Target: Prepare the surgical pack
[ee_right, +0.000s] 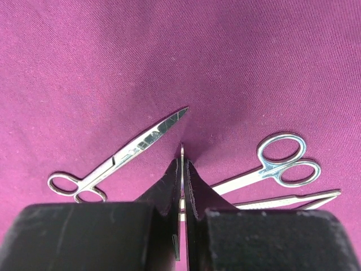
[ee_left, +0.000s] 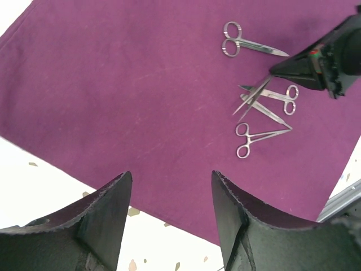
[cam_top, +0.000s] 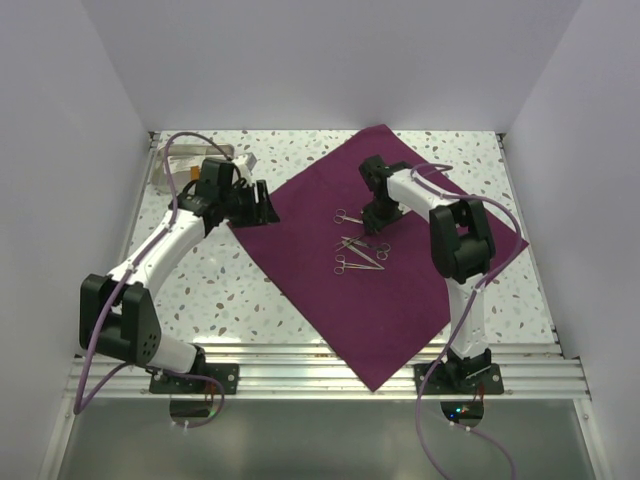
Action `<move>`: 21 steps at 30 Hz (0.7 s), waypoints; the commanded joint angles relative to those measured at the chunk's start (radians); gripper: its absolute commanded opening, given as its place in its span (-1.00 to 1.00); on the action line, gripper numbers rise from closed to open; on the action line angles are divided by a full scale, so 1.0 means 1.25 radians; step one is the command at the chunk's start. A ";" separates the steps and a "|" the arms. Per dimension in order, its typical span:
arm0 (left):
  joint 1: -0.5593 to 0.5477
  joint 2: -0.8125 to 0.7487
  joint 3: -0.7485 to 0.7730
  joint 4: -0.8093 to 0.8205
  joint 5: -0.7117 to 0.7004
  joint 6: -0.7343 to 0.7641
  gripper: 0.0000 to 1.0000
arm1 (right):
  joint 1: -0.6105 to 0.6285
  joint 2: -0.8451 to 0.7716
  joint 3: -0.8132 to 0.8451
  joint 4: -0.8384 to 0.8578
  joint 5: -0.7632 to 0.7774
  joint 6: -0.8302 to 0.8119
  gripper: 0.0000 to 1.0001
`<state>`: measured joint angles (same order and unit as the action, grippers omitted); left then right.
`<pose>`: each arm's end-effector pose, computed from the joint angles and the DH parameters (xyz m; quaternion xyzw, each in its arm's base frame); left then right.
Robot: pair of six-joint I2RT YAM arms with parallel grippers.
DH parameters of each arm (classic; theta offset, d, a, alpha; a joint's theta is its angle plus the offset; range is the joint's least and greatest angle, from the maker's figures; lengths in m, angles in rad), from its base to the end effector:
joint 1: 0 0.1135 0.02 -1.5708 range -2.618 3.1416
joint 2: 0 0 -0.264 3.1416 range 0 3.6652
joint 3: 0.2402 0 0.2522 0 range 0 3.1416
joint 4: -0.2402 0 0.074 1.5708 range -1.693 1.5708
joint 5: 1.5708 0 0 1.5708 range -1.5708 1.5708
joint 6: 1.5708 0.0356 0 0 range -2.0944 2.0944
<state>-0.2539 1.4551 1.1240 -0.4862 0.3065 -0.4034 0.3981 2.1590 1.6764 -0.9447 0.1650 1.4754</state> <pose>0.3018 -0.0894 0.2741 -0.0126 0.9206 -0.2517 0.2983 0.3958 0.1601 0.1646 0.5150 0.8502 0.0089 0.1085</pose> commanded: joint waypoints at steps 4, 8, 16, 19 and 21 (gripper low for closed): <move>-0.023 -0.069 -0.027 0.114 0.109 0.010 0.37 | 0.007 -0.091 -0.013 0.024 0.007 -0.077 -1.00; -0.024 -0.062 -0.059 0.222 0.264 -0.086 0.37 | 0.007 -0.195 -0.088 0.177 -0.091 -0.313 -1.00; -0.036 -0.085 -0.194 0.501 0.520 -0.287 0.37 | 0.006 -0.446 -0.333 0.609 -0.593 -0.627 -1.00; -0.058 -0.113 -0.234 0.563 0.539 -0.334 0.36 | 0.008 -0.491 -0.395 0.701 -0.744 -0.642 -1.00; -0.075 -0.137 -0.288 0.670 0.543 -0.415 0.34 | 0.014 -0.523 -0.414 0.735 -0.790 -0.639 -1.00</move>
<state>-0.3206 1.3575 0.8238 0.1097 0.8970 -0.7807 0.4065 1.5562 1.2007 -0.2329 -0.5625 0.7616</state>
